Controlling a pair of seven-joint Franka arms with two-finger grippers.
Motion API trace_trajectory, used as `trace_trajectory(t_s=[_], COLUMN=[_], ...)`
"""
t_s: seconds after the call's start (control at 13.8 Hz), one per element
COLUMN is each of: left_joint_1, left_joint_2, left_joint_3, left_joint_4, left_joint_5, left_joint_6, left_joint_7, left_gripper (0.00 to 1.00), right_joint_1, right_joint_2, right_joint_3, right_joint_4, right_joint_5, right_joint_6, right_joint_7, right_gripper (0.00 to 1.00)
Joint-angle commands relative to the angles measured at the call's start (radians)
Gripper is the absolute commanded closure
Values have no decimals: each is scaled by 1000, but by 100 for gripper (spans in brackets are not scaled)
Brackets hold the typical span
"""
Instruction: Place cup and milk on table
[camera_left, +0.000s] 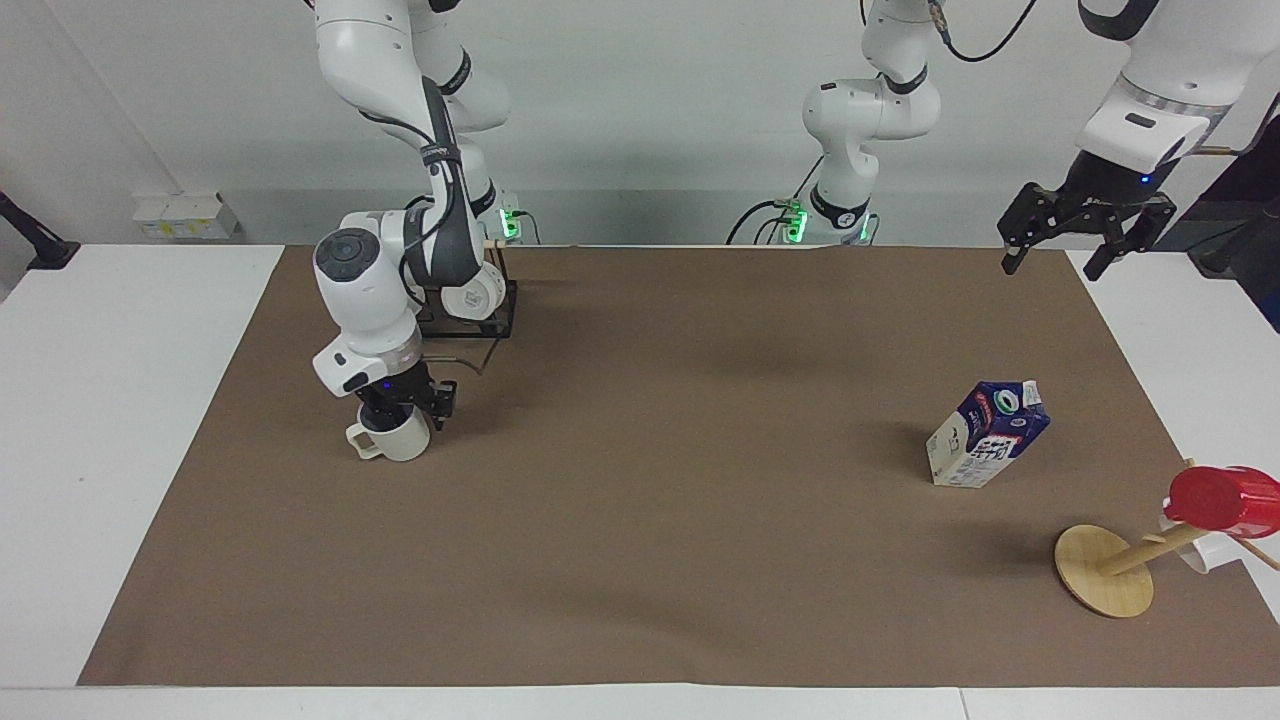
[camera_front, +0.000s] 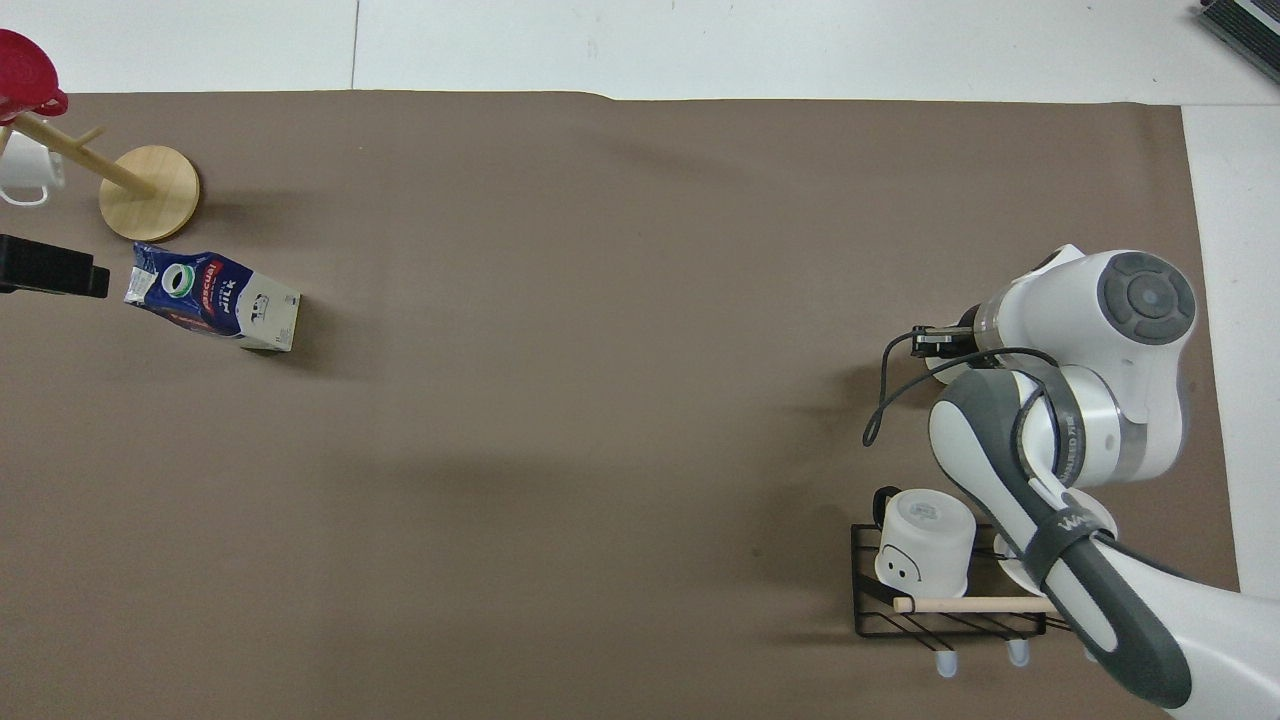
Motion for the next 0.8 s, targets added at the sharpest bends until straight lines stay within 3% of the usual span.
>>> trace_trajectory(t_s=[0.0, 0.36, 0.72], left_joint_1=[9, 9, 5], left_joint_2=[-18, -15, -20], left_joint_3=[-3, -3, -2], left_joint_4=[-28, -35, -52], left_joint_5=[-10, -10, -10], left_joint_6=[22, 35, 35], left_joint_7=[-5, -4, -2], left_gripper=[0, 0, 0], right_joint_1=[-10, 6, 12], right_joint_2=[-3, -15, -28], right_joint_3=[4, 4, 65], right_joint_4=[-3, 52, 241], right_joint_5=[8, 8, 4], right_joint_6=[11, -15, -271], right_joint_7=[-28, 9, 184], right_gripper=[99, 100, 100])
